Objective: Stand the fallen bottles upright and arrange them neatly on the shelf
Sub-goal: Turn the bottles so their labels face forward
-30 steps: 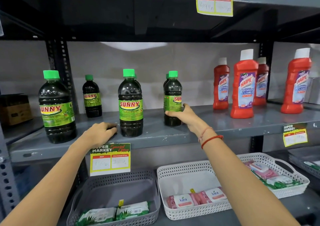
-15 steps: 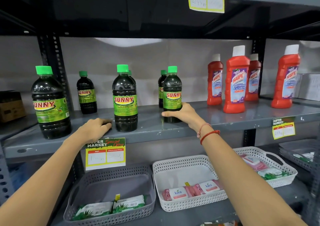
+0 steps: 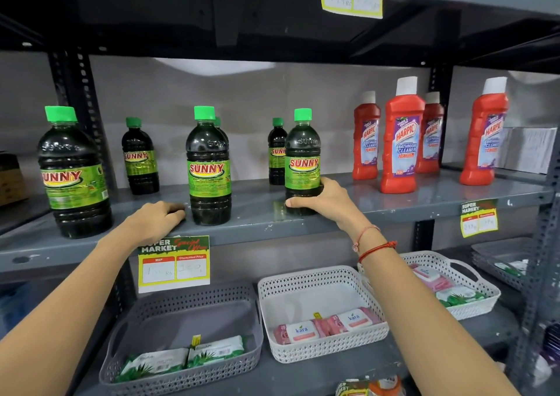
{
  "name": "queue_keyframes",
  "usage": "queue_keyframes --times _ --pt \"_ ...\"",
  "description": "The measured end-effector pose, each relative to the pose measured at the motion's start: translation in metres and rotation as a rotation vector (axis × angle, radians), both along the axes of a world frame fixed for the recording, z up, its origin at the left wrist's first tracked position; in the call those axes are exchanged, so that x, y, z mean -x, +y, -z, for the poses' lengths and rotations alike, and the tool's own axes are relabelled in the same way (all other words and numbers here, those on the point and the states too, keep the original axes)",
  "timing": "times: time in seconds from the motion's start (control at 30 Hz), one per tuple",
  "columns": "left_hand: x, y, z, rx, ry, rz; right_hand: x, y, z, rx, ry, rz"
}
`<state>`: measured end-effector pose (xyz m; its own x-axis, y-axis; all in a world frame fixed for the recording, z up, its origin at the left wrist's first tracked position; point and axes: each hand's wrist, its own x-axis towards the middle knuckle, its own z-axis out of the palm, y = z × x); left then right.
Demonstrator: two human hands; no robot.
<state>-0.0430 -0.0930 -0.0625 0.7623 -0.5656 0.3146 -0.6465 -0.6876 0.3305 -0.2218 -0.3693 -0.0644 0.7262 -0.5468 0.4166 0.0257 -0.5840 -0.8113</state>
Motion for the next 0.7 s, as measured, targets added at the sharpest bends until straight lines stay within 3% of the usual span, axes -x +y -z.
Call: queue_keyframes --times 0.27,0.43,0.5,0.57,0.7 --pt "0.002 0.000 0.003 0.085 -0.026 -0.033 0.004 0.004 0.001 0.021 -0.020 0.036" --pt "0.051 -0.001 0.023 0.693 -0.327 -0.187 0.008 -0.005 0.002 -0.061 0.022 -0.021" --pt "0.088 -0.017 0.035 0.832 -0.490 -0.094 0.008 -0.010 0.000 -0.132 0.002 -0.063" --pt "0.118 -0.045 0.041 0.802 -0.528 0.135 0.009 -0.011 -0.003 -0.205 -0.053 -0.121" --pt "0.144 -0.108 0.027 0.667 -0.287 0.437 0.010 -0.009 -0.006 -0.222 -0.136 -0.165"
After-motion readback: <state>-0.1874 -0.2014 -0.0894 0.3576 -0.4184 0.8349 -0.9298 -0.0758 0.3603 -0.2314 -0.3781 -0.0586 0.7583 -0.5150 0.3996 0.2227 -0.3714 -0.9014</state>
